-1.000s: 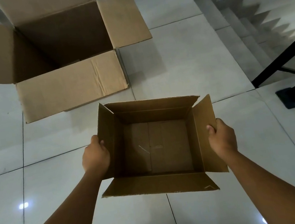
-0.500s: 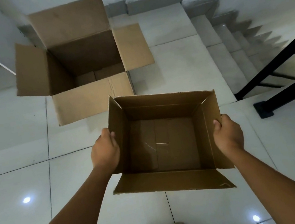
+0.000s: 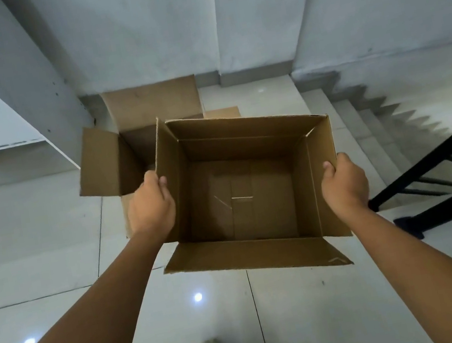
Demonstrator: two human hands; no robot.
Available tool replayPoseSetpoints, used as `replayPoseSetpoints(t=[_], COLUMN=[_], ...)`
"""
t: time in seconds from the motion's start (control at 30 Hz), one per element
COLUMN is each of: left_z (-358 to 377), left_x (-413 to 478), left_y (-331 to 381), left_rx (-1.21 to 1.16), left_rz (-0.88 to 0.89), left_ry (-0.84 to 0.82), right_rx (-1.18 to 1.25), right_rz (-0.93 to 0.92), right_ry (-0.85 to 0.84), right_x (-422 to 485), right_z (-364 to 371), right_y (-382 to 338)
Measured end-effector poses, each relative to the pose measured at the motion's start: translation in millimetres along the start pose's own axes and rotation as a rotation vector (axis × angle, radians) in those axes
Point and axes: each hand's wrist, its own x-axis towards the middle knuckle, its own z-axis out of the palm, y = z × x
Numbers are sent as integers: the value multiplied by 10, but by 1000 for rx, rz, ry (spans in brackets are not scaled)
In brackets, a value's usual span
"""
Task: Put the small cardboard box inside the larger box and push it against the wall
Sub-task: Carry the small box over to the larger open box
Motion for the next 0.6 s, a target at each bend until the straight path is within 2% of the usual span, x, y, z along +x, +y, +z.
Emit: replayPoseSetpoints(t=[0.37,0.6], left_z=[73,247], left_x=[1778,2590], left_y=[-948,-1431], left_rx=[5,38], left_rz=[-147,-208], left_ry=[101,98], right_rx=[81,102], right_rz=[-78,-87], right_ry=[23,-25], right_x=[860,1314], right_z=[1373,2148], right_y=[-1699,-2335])
